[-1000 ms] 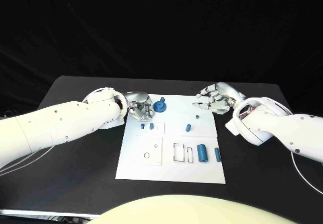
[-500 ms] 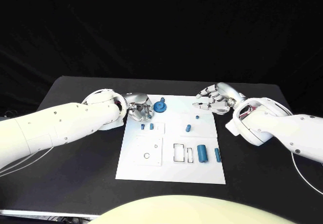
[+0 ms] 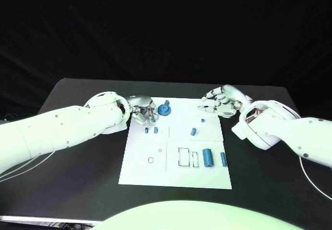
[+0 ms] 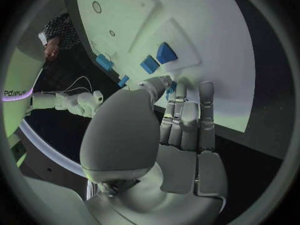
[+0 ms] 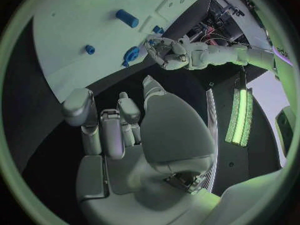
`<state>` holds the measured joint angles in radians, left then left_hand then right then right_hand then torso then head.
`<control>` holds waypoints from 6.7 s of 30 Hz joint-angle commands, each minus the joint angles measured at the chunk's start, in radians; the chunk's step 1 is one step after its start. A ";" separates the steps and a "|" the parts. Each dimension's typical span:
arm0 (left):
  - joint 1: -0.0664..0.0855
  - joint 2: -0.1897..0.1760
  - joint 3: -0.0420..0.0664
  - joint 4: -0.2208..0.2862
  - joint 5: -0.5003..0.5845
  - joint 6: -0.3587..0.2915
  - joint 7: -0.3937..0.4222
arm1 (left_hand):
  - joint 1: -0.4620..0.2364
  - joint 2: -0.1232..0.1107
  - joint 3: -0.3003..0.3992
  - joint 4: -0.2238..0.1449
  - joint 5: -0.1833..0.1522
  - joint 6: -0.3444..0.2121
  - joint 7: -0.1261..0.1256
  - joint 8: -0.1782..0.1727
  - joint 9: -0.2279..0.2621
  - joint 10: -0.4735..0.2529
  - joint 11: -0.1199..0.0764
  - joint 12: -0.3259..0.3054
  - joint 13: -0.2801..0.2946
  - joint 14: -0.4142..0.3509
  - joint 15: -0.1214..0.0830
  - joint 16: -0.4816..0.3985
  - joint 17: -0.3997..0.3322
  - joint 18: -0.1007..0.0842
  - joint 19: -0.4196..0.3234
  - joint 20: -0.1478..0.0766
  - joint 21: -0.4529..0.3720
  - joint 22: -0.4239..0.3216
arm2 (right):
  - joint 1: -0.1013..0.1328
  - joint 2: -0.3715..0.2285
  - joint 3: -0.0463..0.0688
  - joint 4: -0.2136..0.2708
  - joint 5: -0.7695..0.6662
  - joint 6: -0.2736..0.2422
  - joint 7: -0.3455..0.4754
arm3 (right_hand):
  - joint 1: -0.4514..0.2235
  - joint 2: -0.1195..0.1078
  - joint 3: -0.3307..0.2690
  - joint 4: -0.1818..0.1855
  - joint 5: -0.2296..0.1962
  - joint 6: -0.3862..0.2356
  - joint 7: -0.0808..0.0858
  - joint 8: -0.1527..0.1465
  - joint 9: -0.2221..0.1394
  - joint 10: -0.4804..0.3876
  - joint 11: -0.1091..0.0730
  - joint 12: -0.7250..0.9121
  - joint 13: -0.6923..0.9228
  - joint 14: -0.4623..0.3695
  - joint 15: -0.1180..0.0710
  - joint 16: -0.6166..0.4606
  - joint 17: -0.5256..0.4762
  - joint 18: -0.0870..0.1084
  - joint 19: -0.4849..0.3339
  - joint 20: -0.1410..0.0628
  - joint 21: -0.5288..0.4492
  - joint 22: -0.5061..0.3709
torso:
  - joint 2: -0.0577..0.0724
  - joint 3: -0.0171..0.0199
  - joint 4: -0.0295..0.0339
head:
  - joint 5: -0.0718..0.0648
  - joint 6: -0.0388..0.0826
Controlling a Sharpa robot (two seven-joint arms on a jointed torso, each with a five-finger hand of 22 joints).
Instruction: Assemble the parts on the task board
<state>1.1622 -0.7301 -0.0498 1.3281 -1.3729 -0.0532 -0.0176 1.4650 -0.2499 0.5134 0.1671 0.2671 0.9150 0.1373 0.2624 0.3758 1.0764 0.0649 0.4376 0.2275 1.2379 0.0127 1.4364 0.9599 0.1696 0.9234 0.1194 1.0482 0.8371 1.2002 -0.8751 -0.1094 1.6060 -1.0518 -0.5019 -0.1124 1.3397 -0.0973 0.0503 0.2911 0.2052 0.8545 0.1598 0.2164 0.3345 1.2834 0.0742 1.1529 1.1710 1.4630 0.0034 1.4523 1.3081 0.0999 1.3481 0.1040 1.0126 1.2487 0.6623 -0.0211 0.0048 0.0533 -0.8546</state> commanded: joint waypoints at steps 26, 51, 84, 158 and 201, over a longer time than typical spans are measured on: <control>-0.001 -0.022 0.001 -0.005 0.012 0.013 -0.012 | -0.020 -0.018 -0.016 0.018 0.004 -0.102 -0.015 -0.074 -0.021 -0.007 0.009 -0.017 0.025 -0.011 0.004 0.002 -0.010 0.009 -0.001 0.004 -0.023 -0.014 | -0.001 -0.002 0.000 -0.005 -0.004 -0.001 0.004 | -0.001 -0.002 0.014 0.000 -0.002 -0.007 -0.004 0.018 -0.006 -0.127 -0.005 -0.224 -0.221 0.051 -0.010 -0.032 0.040 0.016 -0.013 -0.005 -0.053 -0.022 | 0.000 0.0000 0.0001 | -0.005 0.005; 0.015 -0.187 0.060 0.063 0.841 -0.097 0.230 | 0.030 0.006 0.030 -0.044 0.005 -0.033 0.050 -0.042 -0.018 -0.151 0.065 -0.026 0.045 -0.317 0.047 -0.270 -0.431 0.013 -0.092 0.033 -0.108 -0.061 | -0.006 0.027 0.000 -0.088 -0.388 0.227 -0.052 | 0.215 -0.181 0.409 -0.059 -0.005 0.086 0.003 0.042 -0.032 -0.237 0.025 -0.924 -0.939 0.050 0.011 -0.067 -0.002 0.003 0.017 0.007 0.011 0.057 | 0.001 0.0003 -0.0005 | -0.050 0.035; 0.012 -0.216 0.060 0.158 1.195 -0.081 0.357 | 0.005 0.011 0.019 -0.045 0.006 -0.055 0.062 -0.050 -0.025 -0.163 0.074 -0.017 0.037 -0.320 0.056 -0.313 -0.451 0.015 -0.098 0.043 -0.137 -0.080 | -0.053 0.146 -0.003 -0.167 -0.523 0.266 -0.107 | 0.169 -0.144 0.474 -0.079 -0.004 0.128 -0.006 0.058 -0.023 -0.170 0.016 -0.959 -1.020 0.052 0.005 -0.057 -0.004 0.000 0.028 0.004 0.036 0.083 | 0.001 -0.0004 0.0009 | -0.069 0.030; 0.011 -0.215 0.060 0.167 1.099 -0.062 0.341 | 0.001 0.015 0.013 -0.051 0.008 -0.075 0.073 -0.058 -0.031 -0.181 0.083 -0.013 0.029 -0.328 0.063 -0.344 -0.462 0.014 -0.098 0.048 -0.160 -0.097 | -0.050 0.052 0.020 0.075 -0.566 0.038 -0.147 | 0.107 -0.132 0.625 -0.278 -0.006 0.248 -0.044 0.104 0.028 0.031 -0.029 -1.021 -1.047 0.054 -0.036 -0.052 -0.015 -0.016 0.057 -0.037 0.136 0.164 | 0.000 0.0002 -0.0005 | -0.059 0.027; 0.010 -0.205 0.060 0.171 1.101 -0.057 0.340 | 0.001 0.015 0.013 -0.052 0.008 -0.080 0.074 -0.060 -0.032 -0.184 0.084 -0.013 0.028 -0.327 0.063 -0.347 -0.463 0.014 -0.098 0.049 -0.163 -0.099 | -0.196 0.265 -0.001 0.060 -0.599 0.024 -0.119 | 0.104 -0.129 0.629 -0.282 -0.006 0.245 -0.041 0.100 0.027 0.029 -0.026 -1.027 -1.048 0.054 -0.035 -0.053 -0.018 -0.013 0.051 -0.036 0.122 0.161 | 0.000 -0.0014 0.0005 | 0.051 -0.010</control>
<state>1.1720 -0.9375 0.0093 1.4968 -0.2760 -0.1284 0.3170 1.4756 -0.2367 0.5300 0.1143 0.2708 0.8419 0.2141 0.2081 0.3452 0.8969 0.1502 0.4180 0.2568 0.9131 0.0734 1.0962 0.4984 0.1697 0.8254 0.1641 0.8898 0.7394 1.0069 -0.6116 -0.1101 1.6681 -1.6372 -0.4728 -0.2439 1.4397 -0.2368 0.6803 0.0134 0.1971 1.0948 0.1164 0.3210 0.3606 1.2350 0.1216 0.1236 0.1217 1.4655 -0.0262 1.3945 1.2914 0.0920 1.4019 0.0680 1.1384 1.3075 0.6626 -0.0225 0.0053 0.1020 -0.8629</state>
